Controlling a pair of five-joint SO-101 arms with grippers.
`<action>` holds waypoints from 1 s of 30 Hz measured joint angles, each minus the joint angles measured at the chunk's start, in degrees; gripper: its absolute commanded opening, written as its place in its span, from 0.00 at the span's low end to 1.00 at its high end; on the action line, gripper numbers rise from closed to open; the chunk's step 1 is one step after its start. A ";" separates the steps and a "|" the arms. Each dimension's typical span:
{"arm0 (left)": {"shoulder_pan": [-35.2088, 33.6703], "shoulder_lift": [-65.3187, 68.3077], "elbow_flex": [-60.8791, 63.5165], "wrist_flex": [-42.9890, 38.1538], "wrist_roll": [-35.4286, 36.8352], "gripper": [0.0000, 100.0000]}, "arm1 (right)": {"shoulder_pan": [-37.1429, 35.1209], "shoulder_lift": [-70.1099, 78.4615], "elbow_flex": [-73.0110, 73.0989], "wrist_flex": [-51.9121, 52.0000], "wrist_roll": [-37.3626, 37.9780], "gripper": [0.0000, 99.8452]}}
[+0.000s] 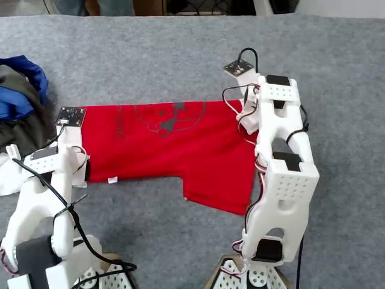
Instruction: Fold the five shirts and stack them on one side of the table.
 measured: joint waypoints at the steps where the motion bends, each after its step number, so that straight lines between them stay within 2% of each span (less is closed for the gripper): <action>1: 0.09 -0.62 0.00 0.00 -0.09 0.03 | 0.00 0.00 0.09 -0.18 0.00 0.02; 9: 6.33 -10.64 0.00 5.80 -0.09 0.03 | 0.44 1.49 -2.20 1.93 0.88 0.02; 20: 6.95 -16.00 0.00 6.77 3.60 0.03 | 0.88 -5.01 -10.55 12.75 0.88 0.02; 23: 7.03 -16.00 0.09 5.10 3.60 0.03 | 0.88 -7.56 -11.16 15.38 0.88 0.02; 30: 6.86 -10.46 5.54 -4.75 5.71 0.03 | 0.79 -14.42 -11.16 23.38 2.02 0.02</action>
